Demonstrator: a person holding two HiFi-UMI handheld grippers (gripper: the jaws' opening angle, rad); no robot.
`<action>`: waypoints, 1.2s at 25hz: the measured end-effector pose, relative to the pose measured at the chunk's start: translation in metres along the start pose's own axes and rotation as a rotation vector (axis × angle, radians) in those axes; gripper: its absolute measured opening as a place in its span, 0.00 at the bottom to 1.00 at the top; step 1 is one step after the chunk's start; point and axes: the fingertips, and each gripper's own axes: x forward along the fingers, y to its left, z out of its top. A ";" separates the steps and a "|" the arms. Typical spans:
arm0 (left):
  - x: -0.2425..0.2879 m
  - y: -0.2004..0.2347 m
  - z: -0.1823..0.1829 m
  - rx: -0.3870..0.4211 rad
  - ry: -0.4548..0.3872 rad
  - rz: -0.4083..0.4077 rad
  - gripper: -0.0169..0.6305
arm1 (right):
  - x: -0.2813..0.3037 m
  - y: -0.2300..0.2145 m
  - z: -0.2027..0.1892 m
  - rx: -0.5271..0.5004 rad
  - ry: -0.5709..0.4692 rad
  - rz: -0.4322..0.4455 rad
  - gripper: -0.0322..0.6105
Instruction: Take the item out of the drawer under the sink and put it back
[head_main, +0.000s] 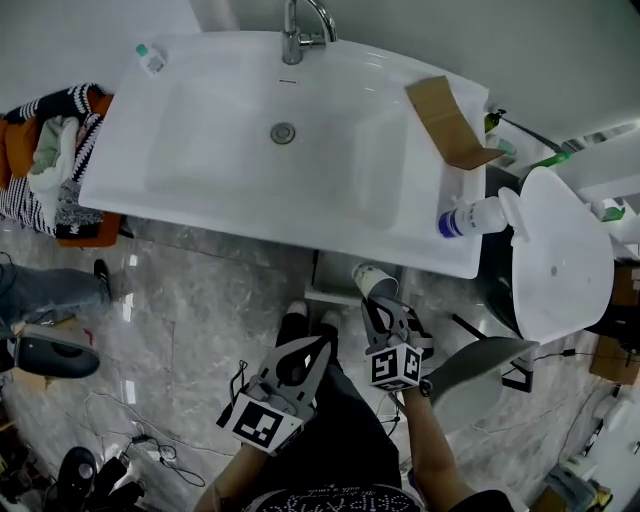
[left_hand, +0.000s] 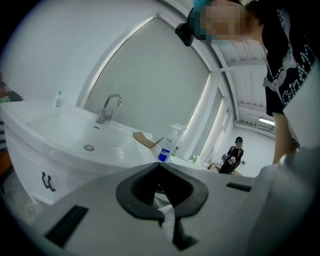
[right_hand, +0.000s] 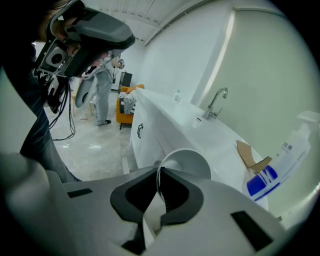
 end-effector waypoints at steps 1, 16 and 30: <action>0.001 0.000 -0.003 -0.004 0.004 -0.003 0.03 | 0.004 0.001 -0.003 -0.002 0.009 0.006 0.09; 0.005 0.013 -0.045 -0.123 0.044 0.034 0.03 | 0.096 0.019 -0.066 -0.120 0.166 0.159 0.09; 0.011 0.034 -0.057 -0.183 0.051 0.099 0.03 | 0.153 0.039 -0.111 -0.178 0.343 0.351 0.09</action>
